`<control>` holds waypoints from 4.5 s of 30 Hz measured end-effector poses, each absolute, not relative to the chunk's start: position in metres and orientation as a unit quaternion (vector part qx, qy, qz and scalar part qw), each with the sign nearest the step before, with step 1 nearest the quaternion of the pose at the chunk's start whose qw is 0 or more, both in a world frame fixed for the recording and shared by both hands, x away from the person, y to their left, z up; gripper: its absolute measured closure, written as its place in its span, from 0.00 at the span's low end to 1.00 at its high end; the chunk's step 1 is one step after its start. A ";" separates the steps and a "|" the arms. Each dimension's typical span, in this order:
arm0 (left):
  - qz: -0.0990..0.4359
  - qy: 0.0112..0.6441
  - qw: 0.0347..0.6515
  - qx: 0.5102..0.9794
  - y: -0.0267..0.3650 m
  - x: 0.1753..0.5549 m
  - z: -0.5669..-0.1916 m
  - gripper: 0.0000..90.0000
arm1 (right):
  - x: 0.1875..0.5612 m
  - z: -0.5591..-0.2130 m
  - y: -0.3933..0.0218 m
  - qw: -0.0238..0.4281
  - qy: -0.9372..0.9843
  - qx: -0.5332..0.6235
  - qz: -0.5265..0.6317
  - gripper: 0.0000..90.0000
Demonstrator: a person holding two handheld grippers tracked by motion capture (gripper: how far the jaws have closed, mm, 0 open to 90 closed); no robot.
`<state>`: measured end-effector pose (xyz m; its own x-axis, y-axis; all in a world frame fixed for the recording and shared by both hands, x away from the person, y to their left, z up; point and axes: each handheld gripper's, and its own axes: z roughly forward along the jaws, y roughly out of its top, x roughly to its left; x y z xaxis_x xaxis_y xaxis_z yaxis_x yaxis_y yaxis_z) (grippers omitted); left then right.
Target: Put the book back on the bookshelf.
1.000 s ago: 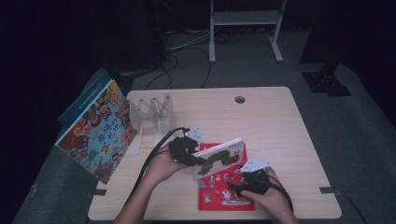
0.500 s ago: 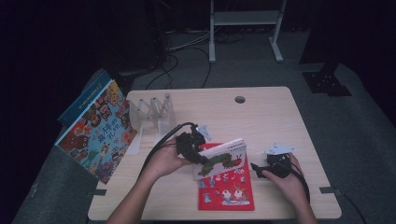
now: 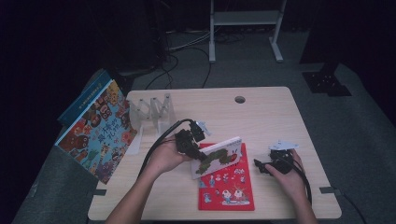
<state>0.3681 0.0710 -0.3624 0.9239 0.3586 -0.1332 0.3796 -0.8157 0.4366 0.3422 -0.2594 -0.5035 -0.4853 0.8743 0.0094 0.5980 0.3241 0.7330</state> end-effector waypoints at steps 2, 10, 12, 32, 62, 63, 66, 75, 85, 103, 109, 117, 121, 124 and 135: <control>-0.019 0.201 0.238 0.950 0.077 0.369 -0.359 0.84 | 0.342 -0.504 -0.260 0.200 0.788 0.469 0.346 0.13; -0.009 0.227 0.239 0.944 0.107 0.367 -0.345 0.84 | 0.343 -0.504 -0.260 0.203 0.784 0.474 0.345 0.13; -0.004 0.235 0.238 0.943 0.116 0.366 -0.341 0.84 | 0.343 -0.504 -0.260 0.203 0.784 0.474 0.345 0.13; 0.020 0.320 0.250 0.914 0.219 0.352 -0.313 0.84 | 0.343 -0.504 -0.260 0.203 0.783 0.476 0.345 0.13; 0.053 0.411 0.246 0.876 0.270 0.376 -0.320 0.84 | 0.343 -0.504 -0.260 0.203 0.782 0.477 0.346 0.14; 0.055 0.414 0.249 0.874 0.269 0.379 -0.321 0.84 | 0.343 -0.504 -0.260 0.203 0.782 0.477 0.346 0.14; 0.055 0.419 0.258 0.869 0.264 0.389 -0.324 0.84 | 0.343 -0.504 -0.260 0.203 0.782 0.477 0.346 0.14; 0.070 0.445 0.261 0.854 0.253 0.415 -0.333 0.84 | 0.343 -0.504 -0.260 0.203 0.782 0.477 0.346 0.14; 0.071 0.464 0.265 0.843 0.249 0.427 -0.343 0.84 | 0.343 -0.504 -0.260 0.203 0.782 0.477 0.345 0.14; 0.077 0.468 0.232 0.849 0.239 0.428 -0.356 0.84 | 0.343 -0.504 -0.260 0.203 0.783 0.476 0.345 0.14; 0.079 0.468 0.217 0.853 0.237 0.426 -0.362 0.84 | 0.343 -0.504 -0.260 0.203 0.783 0.476 0.345 0.14; 0.082 0.467 0.204 0.856 0.233 0.427 -0.372 0.83 | 0.343 -0.504 -0.260 0.203 0.783 0.476 0.345 0.14; 0.087 0.470 0.204 0.854 0.229 0.430 -0.373 0.83 | 0.343 -0.504 -0.260 0.203 0.783 0.477 0.345 0.14; 0.089 0.467 0.198 0.857 0.228 0.429 -0.373 0.83 | 0.343 -0.504 -0.260 0.203 0.783 0.477 0.345 0.14; 0.080 0.450 0.228 0.860 0.239 0.412 -0.364 0.73 | 0.343 -0.504 -0.260 0.204 0.783 0.476 0.345 0.14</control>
<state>0.4124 0.2394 -0.3642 0.5823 0.8102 -0.0671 0.7370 -0.4913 0.4643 0.3433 -0.2604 -0.5036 -0.4643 0.8856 0.0100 0.6044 0.3085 0.7346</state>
